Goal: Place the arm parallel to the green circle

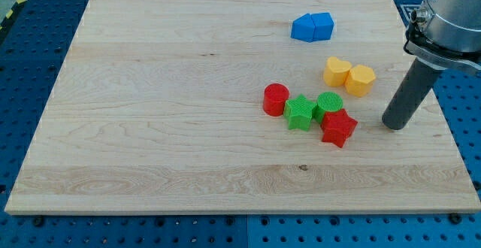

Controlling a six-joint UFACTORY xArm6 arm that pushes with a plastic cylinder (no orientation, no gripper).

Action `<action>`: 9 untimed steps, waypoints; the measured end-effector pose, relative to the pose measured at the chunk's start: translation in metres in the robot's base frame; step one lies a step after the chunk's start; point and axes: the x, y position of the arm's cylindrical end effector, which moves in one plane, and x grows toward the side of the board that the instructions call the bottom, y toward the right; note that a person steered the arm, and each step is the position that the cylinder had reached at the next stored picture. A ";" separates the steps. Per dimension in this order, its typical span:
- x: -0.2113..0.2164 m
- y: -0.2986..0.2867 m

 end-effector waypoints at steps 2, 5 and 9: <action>-0.005 0.000; -0.009 0.000; -0.009 -0.014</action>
